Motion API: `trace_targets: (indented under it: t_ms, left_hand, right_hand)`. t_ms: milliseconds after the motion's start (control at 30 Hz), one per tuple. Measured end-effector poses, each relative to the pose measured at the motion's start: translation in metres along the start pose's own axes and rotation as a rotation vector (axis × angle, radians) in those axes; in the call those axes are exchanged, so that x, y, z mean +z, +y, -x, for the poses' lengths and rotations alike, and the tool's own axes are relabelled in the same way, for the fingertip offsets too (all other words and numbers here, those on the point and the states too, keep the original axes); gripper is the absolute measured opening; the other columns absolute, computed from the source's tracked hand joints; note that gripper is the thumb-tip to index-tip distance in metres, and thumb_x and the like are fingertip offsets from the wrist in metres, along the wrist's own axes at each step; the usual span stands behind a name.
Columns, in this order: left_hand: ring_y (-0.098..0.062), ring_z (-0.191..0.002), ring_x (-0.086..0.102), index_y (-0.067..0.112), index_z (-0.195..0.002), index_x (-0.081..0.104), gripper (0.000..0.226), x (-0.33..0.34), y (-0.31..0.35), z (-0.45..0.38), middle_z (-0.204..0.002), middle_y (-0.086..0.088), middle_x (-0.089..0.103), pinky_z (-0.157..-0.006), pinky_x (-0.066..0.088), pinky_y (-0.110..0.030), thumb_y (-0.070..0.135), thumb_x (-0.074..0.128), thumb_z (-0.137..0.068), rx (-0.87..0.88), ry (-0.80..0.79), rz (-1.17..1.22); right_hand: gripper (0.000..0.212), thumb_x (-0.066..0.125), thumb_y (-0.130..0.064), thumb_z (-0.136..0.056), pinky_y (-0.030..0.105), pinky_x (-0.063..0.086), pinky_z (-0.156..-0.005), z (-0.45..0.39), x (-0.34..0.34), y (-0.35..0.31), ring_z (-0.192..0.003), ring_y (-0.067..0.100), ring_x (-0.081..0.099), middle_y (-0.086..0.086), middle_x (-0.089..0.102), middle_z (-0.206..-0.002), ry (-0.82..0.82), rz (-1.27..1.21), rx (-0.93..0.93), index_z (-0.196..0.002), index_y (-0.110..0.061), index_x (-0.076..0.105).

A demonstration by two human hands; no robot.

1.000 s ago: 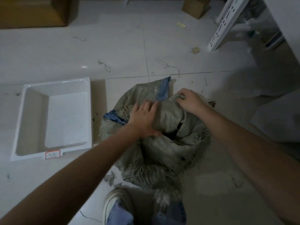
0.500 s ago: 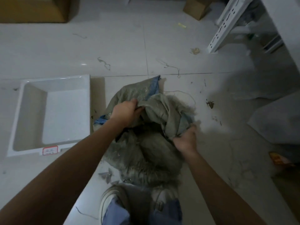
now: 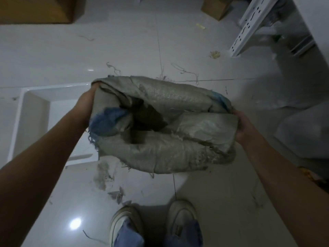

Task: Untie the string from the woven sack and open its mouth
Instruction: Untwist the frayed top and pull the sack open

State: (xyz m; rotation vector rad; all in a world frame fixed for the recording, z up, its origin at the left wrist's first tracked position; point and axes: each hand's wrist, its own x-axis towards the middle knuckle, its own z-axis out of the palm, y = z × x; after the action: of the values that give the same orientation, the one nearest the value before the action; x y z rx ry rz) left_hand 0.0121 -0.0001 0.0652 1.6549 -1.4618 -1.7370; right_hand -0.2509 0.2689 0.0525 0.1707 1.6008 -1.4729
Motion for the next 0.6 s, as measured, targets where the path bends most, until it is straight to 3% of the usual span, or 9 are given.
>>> trace_targets:
  t_ms: [67,133,200,233,300,333,467,533,600]
  left_hand:
    - [-0.014,-0.081,0.058,0.016,-0.087,0.061,0.031,0.001,-0.02,0.008,-0.09,0.007,0.072,-0.065,0.046,-0.027,0.041,0.043,-0.094,-0.08,-0.053,0.123]
    - [-0.023,-0.094,0.057,0.013,-0.099,0.062,0.034,0.006,-0.039,0.015,-0.081,0.004,0.073,-0.076,0.049,-0.033,0.037,0.037,-0.097,-0.149,-0.061,0.202]
    - [-0.031,-0.099,0.058,0.004,-0.108,0.06,0.036,0.015,-0.057,0.015,-0.087,-0.007,0.063,-0.085,0.049,-0.035,0.026,0.033,-0.098,-0.242,-0.016,0.264]
    - [-0.03,-0.087,0.059,0.002,-0.102,0.06,0.03,0.02,-0.065,0.015,-0.082,-0.008,0.058,-0.078,0.049,-0.033,0.021,0.038,-0.097,-0.306,0.004,0.236]
    - [-0.028,-0.073,0.057,-0.005,-0.109,0.06,0.027,0.025,-0.076,0.015,-0.08,-0.014,0.057,-0.067,0.049,-0.033,0.011,0.049,-0.091,-0.374,0.037,0.019]
    - [-0.034,-0.079,0.059,-0.007,-0.119,0.055,0.033,0.025,-0.08,0.013,-0.088,-0.02,0.06,-0.071,0.052,-0.038,0.007,0.05,-0.089,-0.333,0.065,-0.098]
    - [-0.035,-0.113,0.055,0.007,-0.126,0.048,0.043,0.028,-0.064,0.03,-0.123,-0.019,0.056,-0.097,0.048,-0.051,0.015,0.055,-0.085,0.24,0.214,-0.545]
    - [-0.035,-0.123,0.047,0.01,-0.133,0.042,0.06,0.046,-0.057,0.051,-0.132,-0.018,0.05,-0.105,0.038,-0.051,0.032,0.06,-0.08,0.625,0.171,-0.971]
    - [-0.038,-0.142,0.025,0.012,-0.147,0.022,0.091,0.072,-0.064,0.065,-0.151,-0.02,0.029,-0.113,0.019,-0.058,0.053,0.061,-0.075,0.776,0.046,-1.366]
  right_hand:
    - [0.037,0.034,-0.015,-0.099,0.013,0.048,-0.038,-0.005,-0.001,0.008,-0.049,0.014,0.063,-0.008,0.066,-0.045,0.055,0.022,-0.01,-0.072,-0.017,0.061]
    - [0.053,0.031,-0.015,-0.098,0.012,0.043,-0.036,-0.009,0.001,0.024,-0.04,0.012,0.059,-0.005,0.06,-0.038,0.09,0.074,0.027,-0.055,-0.018,0.063]
    - [0.043,0.036,-0.027,-0.093,0.02,0.046,-0.051,-0.014,0.008,0.038,-0.055,0.02,0.06,0.006,0.065,-0.056,0.163,0.212,0.126,-0.064,-0.014,0.065]
    - [0.037,0.037,-0.033,-0.091,0.024,0.045,-0.06,-0.022,0.008,0.046,-0.066,0.024,0.059,0.01,0.065,-0.071,0.197,0.34,0.128,-0.075,-0.012,0.064]
    - [0.04,0.037,-0.04,-0.089,0.029,0.039,-0.071,-0.03,0.008,0.051,-0.084,0.026,0.057,0.014,0.059,-0.094,0.33,0.586,0.018,-0.096,-0.007,0.058]
    - [0.042,0.038,-0.041,-0.088,0.029,0.037,-0.072,-0.026,0.012,0.046,-0.091,0.027,0.057,0.015,0.057,-0.1,0.428,0.664,-0.094,-0.101,-0.005,0.055]
    - [0.059,0.053,-0.045,-0.083,0.036,0.045,-0.081,0.018,0.041,0.024,-0.107,0.031,0.054,0.014,0.053,-0.12,0.607,1.032,-0.467,-0.122,-0.003,0.043]
    - [0.076,0.051,-0.058,-0.078,0.039,0.05,-0.082,0.042,0.058,0.031,-0.106,0.034,0.055,0.016,0.051,-0.122,0.501,1.261,-0.449,-0.13,-0.005,0.036]
    - [0.091,0.047,-0.071,-0.074,0.042,0.05,-0.088,0.054,0.075,0.054,-0.112,0.036,0.053,0.018,0.044,-0.131,0.346,1.36,-0.251,-0.138,-0.009,0.026]
